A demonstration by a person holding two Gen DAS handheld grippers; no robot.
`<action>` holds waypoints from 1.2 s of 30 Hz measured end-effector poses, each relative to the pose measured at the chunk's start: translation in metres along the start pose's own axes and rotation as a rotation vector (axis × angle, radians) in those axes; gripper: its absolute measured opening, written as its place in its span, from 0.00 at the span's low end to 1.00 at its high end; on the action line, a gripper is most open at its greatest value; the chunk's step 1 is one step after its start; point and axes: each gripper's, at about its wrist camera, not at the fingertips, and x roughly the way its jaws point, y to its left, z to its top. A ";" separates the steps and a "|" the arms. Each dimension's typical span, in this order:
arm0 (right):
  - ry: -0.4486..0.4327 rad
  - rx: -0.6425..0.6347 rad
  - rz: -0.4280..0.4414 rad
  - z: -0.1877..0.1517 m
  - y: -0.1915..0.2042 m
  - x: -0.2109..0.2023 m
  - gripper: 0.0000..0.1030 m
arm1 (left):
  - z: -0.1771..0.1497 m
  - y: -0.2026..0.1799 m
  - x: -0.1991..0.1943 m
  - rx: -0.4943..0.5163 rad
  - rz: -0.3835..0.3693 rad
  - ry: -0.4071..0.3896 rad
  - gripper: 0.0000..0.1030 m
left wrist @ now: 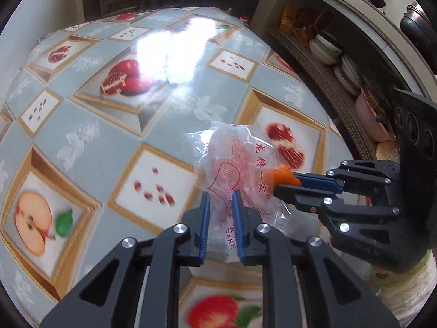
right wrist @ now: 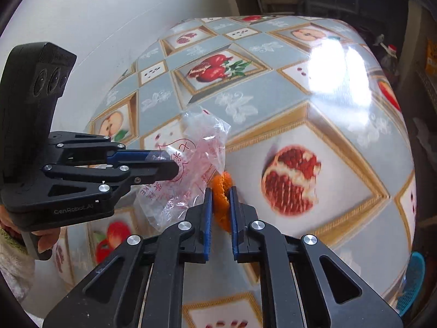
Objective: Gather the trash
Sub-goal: 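Grasp the clear cake bag with the left tool while the right tool grasps the orange peel, then lift the cake bag and orange peel off the table with both tools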
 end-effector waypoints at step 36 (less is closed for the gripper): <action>-0.078 0.155 -0.181 -0.185 0.049 -0.084 0.11 | -0.175 -0.065 -0.026 0.016 0.003 -0.073 0.19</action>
